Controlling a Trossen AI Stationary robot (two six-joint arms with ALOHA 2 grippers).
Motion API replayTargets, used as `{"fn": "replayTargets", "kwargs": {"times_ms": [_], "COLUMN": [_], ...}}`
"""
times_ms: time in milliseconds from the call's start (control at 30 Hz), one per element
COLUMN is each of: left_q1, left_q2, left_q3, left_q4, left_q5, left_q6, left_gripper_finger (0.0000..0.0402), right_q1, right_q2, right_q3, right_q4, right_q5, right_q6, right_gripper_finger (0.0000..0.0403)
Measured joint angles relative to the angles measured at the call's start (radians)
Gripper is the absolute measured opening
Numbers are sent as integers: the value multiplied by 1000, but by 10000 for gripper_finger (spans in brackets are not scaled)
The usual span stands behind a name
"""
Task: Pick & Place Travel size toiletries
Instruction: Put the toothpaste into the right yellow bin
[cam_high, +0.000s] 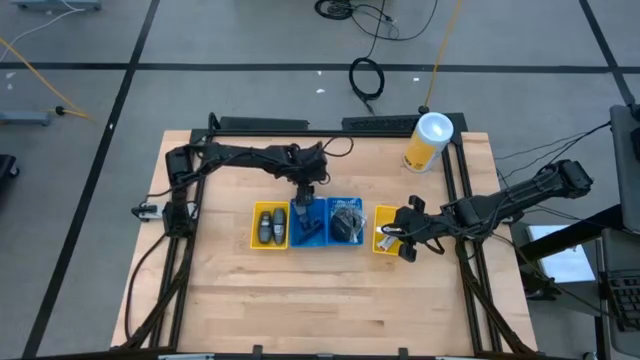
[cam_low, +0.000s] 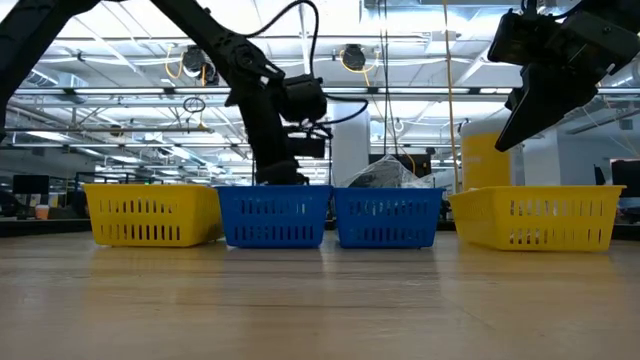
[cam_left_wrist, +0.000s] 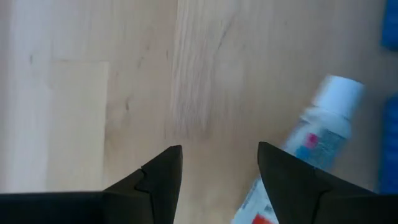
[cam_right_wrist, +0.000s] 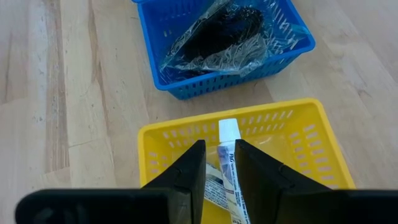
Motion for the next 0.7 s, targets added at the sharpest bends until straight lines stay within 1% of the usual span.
{"fn": "replayTargets", "kwargs": {"times_ms": [200,367,467,533,633,700], "left_q1": [-26,-67,-97,-114,-136,-149], "left_q2": [-60,-49,-33,-36,-37,-37], "left_q3": [1,1,0,0,0,0], "left_q4": [-53,-62,-68,-66,-67,-77], "left_q5": [23,17,-35,-27,16,-18], "left_q6": [-11,-2,6,0,-12,2], "left_gripper_finger": [207,207,207,207,207,207], "right_q1": [-2,-5,-5,-5,-5,-5], "right_q2": [0,0,0,0,0,0], "right_q3": [-1,-1,-1,-1,-1,-1], "right_q4": [0,0,0,0,0,0], "right_q5": [28,27,27,27,24,24], "right_q6": [-5,-6,-5,-5,-5,-5], "right_gripper_finger": [77,77,77,77,77,77]}}
